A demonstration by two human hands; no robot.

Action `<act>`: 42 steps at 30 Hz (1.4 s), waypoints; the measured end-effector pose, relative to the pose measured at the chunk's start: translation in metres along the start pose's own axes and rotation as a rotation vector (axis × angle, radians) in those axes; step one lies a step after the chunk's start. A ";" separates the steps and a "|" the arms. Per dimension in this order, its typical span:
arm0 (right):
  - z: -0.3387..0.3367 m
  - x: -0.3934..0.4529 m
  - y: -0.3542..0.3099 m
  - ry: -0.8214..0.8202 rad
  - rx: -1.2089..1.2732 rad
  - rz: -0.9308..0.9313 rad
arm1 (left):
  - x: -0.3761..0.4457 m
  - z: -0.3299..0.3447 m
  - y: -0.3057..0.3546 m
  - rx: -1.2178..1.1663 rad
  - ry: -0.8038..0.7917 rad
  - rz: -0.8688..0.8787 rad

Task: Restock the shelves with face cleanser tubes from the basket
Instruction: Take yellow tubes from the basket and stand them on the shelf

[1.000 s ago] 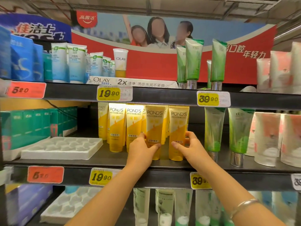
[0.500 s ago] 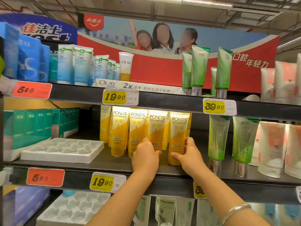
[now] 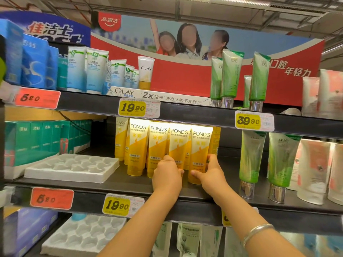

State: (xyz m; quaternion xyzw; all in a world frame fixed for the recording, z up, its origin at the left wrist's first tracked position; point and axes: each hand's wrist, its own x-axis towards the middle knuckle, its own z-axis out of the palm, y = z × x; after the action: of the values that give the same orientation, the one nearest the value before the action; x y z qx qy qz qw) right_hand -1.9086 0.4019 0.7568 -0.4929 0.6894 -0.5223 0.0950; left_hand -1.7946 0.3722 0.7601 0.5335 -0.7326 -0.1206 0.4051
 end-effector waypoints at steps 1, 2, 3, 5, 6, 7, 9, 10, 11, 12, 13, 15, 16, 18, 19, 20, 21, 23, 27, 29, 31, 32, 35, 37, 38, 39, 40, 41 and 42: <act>-0.001 0.000 0.000 0.005 0.005 0.004 | 0.000 0.000 0.000 0.000 -0.002 -0.002; -0.001 -0.001 0.000 0.009 0.012 0.010 | 0.000 0.000 0.001 0.002 -0.004 -0.004; -0.002 -0.001 0.000 0.010 0.020 0.016 | 0.001 0.000 0.001 0.005 -0.006 -0.005; -0.003 -0.001 0.000 0.002 0.033 0.024 | 0.001 0.000 0.002 0.006 -0.016 -0.011; -0.004 -0.002 0.000 -0.003 0.037 0.025 | 0.001 0.000 0.002 0.004 -0.018 -0.014; -0.004 -0.002 -0.001 -0.006 0.042 0.025 | 0.002 0.000 0.002 0.001 -0.019 -0.016; -0.005 -0.002 -0.001 -0.013 0.053 0.026 | 0.002 0.001 0.002 -0.010 -0.017 -0.021; -0.005 -0.003 -0.001 -0.017 0.058 0.027 | 0.002 0.001 0.001 -0.016 -0.015 -0.023; -0.006 -0.003 -0.001 -0.023 0.062 0.029 | 0.002 0.001 0.001 -0.022 -0.013 -0.025; -0.006 -0.003 -0.001 -0.028 0.065 0.029 | 0.002 0.001 0.002 -0.026 -0.012 -0.025; -0.006 -0.003 -0.001 -0.032 0.067 0.029 | 0.002 0.001 0.002 -0.030 -0.011 -0.025; -0.007 -0.003 -0.001 -0.038 0.073 0.030 | 0.001 0.001 0.001 -0.044 -0.008 -0.027; -0.007 -0.003 -0.001 -0.039 0.073 0.030 | 0.001 0.001 0.001 -0.050 -0.005 -0.028; -0.008 -0.004 -0.002 -0.039 0.067 0.032 | 0.000 0.001 0.001 -0.055 -0.001 -0.031; -0.008 -0.004 -0.003 -0.038 0.066 0.036 | 0.000 0.001 0.001 -0.055 -0.001 -0.033; -0.009 -0.004 -0.003 -0.037 0.067 0.042 | 0.000 0.000 0.001 -0.057 -0.001 -0.035; -0.009 -0.005 -0.003 -0.038 0.068 0.049 | -0.001 0.000 0.001 -0.063 -0.002 -0.036; -0.010 -0.007 -0.003 -0.040 0.066 0.057 | -0.003 -0.001 0.000 -0.077 0.001 -0.031; -0.018 -0.013 -0.001 0.017 0.078 0.036 | -0.014 -0.004 0.002 -0.002 0.069 0.055; -0.024 -0.021 -0.001 0.085 0.135 0.037 | -0.023 -0.009 0.003 0.021 0.122 0.104; -0.032 -0.034 -0.002 0.104 0.228 0.027 | -0.034 -0.016 0.003 -0.068 0.165 0.153; -0.036 -0.042 -0.002 0.095 0.272 0.012 | -0.041 -0.018 0.004 -0.149 0.165 0.180; -0.052 -0.074 0.002 0.042 0.389 -0.034 | -0.066 -0.015 0.008 -0.519 0.001 0.205; -0.064 -0.095 0.013 -0.001 0.469 -0.032 | -0.089 -0.003 0.013 -0.761 -0.195 0.184; -0.070 -0.106 0.022 -0.012 0.503 -0.015 | -0.101 0.007 0.015 -0.840 -0.280 0.168; -0.076 -0.116 0.032 -0.014 0.529 0.011 | -0.113 0.018 0.017 -0.897 -0.356 0.146; -0.083 -0.125 0.045 -0.011 0.540 0.047 | -0.126 0.031 0.019 -0.931 -0.424 0.119; -0.091 -0.136 0.060 -0.006 0.545 0.090 | -0.138 0.044 0.021 -0.942 -0.487 0.089; -0.100 -0.146 0.076 0.001 0.540 0.142 | -0.151 0.059 0.023 -0.935 -0.549 0.058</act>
State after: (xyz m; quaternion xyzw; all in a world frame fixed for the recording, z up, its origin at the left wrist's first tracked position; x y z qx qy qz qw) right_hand -1.9445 0.5757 0.6823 -0.4000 0.5582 -0.6792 0.2590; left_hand -1.8374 0.4991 0.6665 0.2250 -0.6941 -0.5575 0.3960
